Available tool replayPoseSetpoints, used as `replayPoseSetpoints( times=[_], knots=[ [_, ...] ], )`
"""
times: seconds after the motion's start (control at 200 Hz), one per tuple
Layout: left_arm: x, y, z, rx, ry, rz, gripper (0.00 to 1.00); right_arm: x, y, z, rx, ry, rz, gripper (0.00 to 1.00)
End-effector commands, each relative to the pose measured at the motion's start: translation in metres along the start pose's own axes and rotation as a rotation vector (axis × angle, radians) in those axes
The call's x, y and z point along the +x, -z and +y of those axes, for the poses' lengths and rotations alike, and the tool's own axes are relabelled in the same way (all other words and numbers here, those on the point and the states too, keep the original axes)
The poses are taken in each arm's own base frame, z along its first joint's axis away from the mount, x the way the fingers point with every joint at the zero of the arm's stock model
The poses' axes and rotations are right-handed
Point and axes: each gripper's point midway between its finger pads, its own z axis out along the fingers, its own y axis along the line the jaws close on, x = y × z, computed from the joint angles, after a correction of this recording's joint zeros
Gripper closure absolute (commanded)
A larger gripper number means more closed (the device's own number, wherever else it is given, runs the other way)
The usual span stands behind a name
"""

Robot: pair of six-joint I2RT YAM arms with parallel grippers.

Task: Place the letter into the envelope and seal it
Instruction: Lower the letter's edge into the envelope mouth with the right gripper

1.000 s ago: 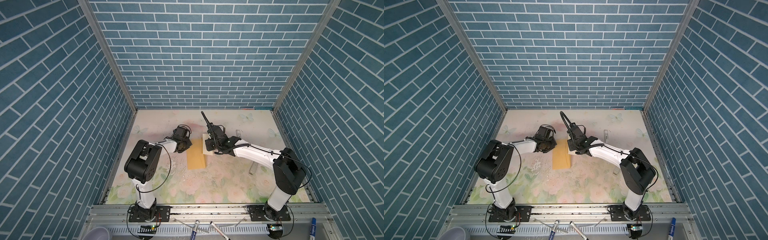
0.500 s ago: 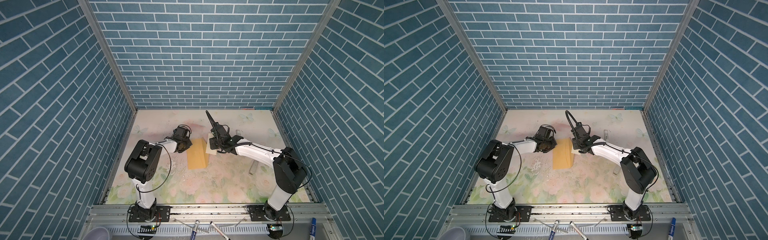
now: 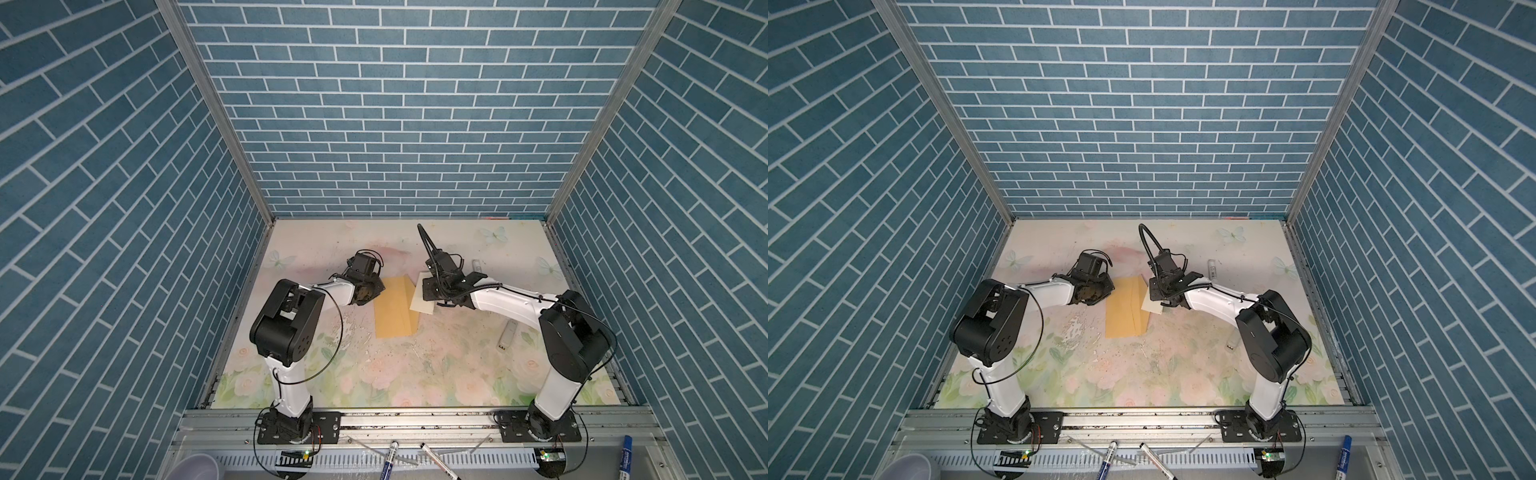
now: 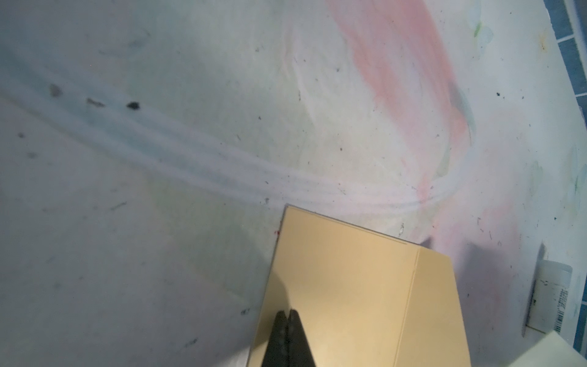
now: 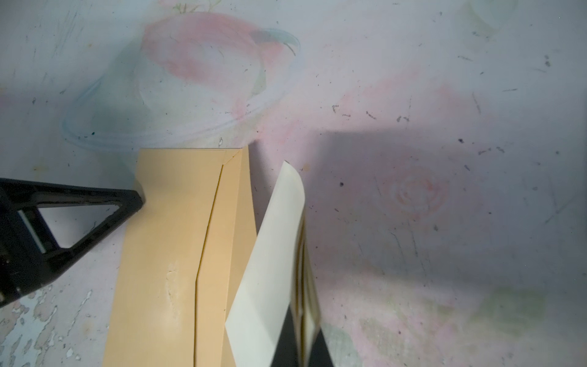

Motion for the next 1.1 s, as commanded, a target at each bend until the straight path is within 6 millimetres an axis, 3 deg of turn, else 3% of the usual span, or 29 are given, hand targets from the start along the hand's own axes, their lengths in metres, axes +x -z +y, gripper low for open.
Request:
replayPoseSetpoints(
  times=[0.0,1.095],
  knots=[
    [0.036,-0.015,0.043,-0.141,0.000,0.105,1.00,0.019,-0.013,-0.002,-0.008,-0.057,0.047,1.00],
    [0.042,-0.018,0.044,-0.131,0.018,0.116,1.00,0.036,-0.041,0.021,-0.113,-0.112,0.148,1.00]
  ],
)
